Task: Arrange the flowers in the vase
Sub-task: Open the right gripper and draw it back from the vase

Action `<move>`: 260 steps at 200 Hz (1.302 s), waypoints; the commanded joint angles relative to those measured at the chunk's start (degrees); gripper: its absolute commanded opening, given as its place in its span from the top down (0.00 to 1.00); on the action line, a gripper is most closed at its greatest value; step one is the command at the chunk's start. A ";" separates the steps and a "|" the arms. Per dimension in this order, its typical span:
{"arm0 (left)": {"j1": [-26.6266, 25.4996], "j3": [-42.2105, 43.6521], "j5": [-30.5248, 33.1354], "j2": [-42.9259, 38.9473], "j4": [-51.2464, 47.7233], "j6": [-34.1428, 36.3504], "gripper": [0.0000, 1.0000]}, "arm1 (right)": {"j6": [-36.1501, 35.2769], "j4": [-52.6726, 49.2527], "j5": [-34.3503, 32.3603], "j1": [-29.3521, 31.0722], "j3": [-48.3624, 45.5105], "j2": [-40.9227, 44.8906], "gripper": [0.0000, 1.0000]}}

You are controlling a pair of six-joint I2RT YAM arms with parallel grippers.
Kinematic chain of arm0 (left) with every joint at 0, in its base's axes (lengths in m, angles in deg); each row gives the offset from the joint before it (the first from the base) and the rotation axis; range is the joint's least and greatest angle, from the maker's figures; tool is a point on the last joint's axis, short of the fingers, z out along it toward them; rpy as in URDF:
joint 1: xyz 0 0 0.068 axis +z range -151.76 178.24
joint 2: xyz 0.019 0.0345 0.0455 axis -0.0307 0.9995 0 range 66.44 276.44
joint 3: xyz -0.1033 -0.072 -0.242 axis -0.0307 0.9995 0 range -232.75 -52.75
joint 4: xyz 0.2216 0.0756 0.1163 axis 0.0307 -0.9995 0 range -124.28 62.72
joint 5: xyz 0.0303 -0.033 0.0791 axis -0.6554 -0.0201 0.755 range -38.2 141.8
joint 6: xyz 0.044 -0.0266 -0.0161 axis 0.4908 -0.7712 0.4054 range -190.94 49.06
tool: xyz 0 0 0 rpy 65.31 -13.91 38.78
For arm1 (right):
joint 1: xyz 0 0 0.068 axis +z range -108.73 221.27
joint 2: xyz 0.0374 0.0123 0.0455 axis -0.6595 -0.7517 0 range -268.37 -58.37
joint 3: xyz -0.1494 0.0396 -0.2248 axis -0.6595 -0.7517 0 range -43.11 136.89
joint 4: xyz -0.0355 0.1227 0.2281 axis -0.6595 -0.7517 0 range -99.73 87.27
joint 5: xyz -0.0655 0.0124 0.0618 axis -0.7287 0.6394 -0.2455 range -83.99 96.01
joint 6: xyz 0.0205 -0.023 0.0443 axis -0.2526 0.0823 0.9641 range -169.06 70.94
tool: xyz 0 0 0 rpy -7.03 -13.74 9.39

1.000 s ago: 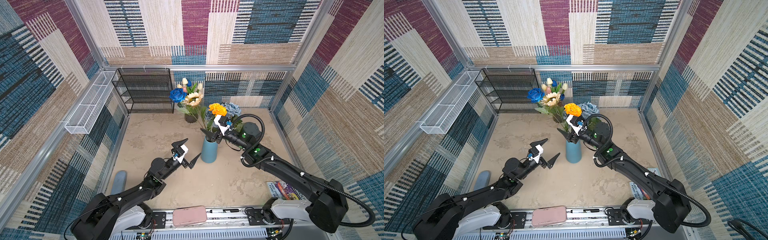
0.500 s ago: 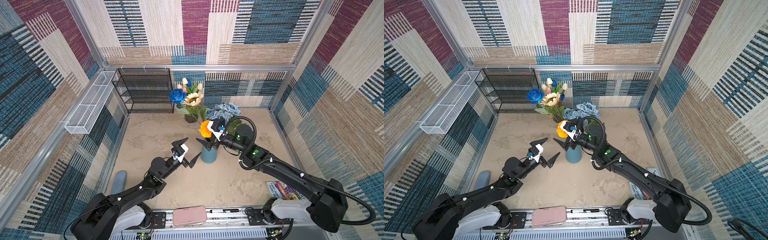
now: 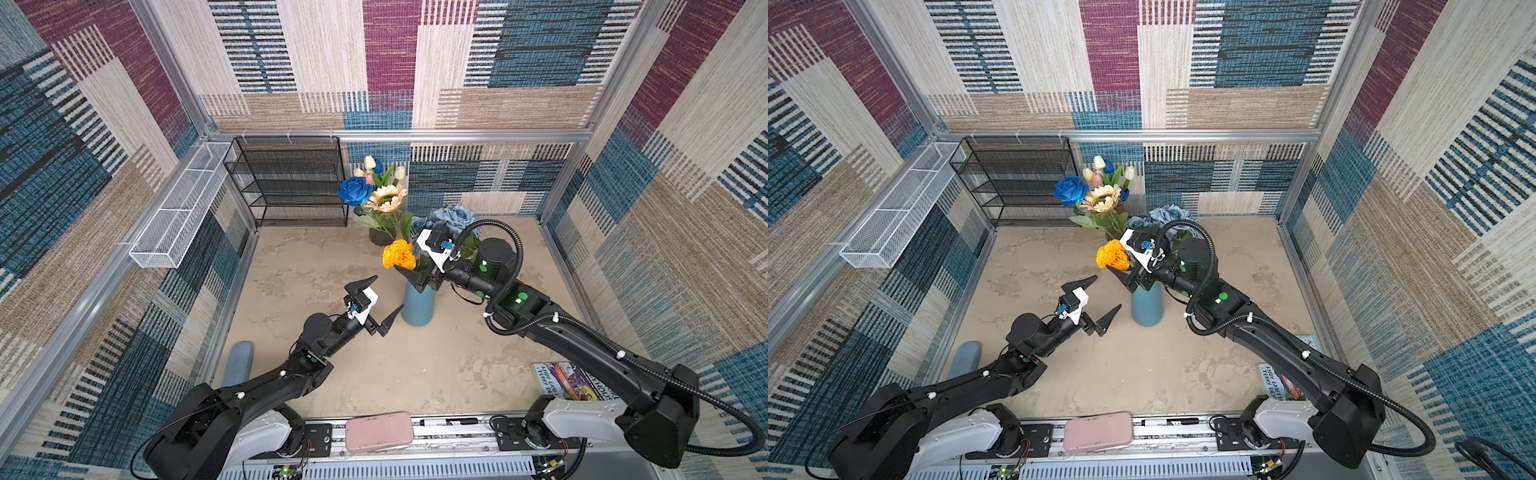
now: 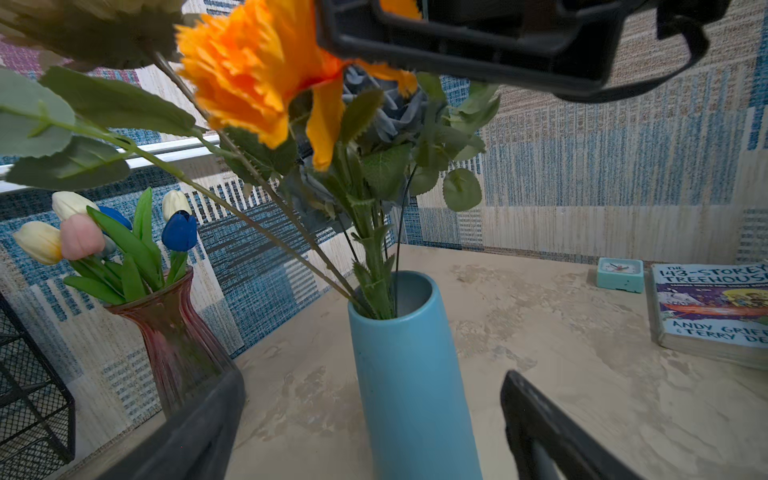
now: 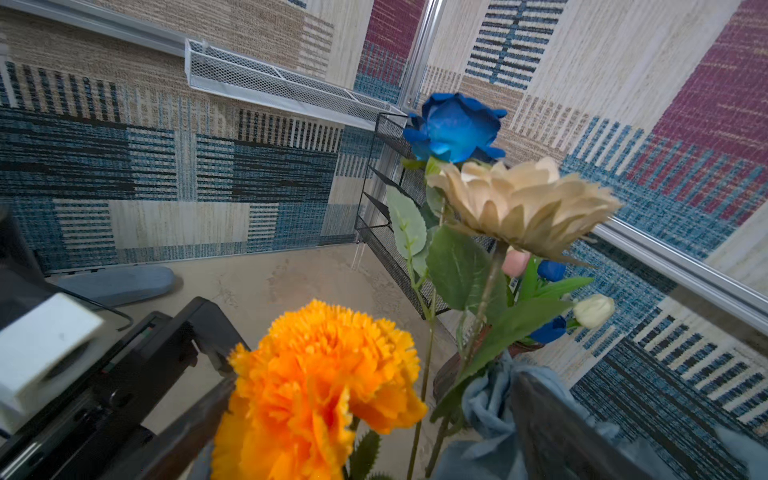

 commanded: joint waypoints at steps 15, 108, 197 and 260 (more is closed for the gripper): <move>0.08 -0.06 0.94 -1.80 0.71 -0.78 0.01 | -3.03 -2.41 5.23 0.01 1.17 3.76 0.00; 1.38 1.23 2.40 -7.93 -5.69 0.62 0.01 | 9.55 15.37 -15.82 -0.79 -13.35 23.35 0.00; 1.40 2.31 -3.23 -14.56 -18.92 1.03 0.01 | 21.97 29.07 -7.25 -6.32 -49.71 36.38 0.00; 1.37 0.20 -6.46 -4.79 -13.32 -0.50 0.01 | 18.04 40.50 -7.70 -6.32 -59.34 28.64 0.00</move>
